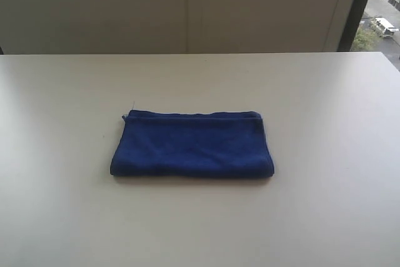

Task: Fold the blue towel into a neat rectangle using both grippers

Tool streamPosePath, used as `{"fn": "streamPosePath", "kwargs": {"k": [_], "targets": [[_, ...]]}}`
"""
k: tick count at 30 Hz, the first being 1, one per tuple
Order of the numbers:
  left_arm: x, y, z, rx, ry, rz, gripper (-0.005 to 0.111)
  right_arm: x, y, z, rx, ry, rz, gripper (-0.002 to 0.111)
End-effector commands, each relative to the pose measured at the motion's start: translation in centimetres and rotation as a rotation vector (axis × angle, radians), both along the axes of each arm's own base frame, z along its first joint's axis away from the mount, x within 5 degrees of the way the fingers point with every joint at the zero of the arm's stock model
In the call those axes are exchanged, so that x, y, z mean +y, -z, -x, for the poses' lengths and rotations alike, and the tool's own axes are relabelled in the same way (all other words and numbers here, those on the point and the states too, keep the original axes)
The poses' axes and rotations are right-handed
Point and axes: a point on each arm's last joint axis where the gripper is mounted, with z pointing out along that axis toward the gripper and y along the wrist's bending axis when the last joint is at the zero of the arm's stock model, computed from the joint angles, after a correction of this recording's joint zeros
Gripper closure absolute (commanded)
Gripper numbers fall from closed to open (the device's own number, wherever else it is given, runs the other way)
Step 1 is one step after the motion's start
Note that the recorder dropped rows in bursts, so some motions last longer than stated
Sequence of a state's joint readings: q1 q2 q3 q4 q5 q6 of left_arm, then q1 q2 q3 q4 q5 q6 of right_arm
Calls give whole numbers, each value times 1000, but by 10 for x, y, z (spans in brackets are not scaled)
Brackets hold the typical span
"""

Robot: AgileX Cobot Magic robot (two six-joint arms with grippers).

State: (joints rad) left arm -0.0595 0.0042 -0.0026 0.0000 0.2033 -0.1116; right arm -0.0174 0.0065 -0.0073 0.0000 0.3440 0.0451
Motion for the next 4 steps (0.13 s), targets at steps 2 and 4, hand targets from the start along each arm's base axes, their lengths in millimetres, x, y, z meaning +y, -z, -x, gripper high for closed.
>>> {"fn": "streamPosePath", "kwargs": {"k": [2,4], "targets": [[0,1,0,-4,7,-3,107,0,2,0,-4,8,-5,108],[0,1,0,-4,7,-3,107,0,2,0,-4,8,-5,108]]}}
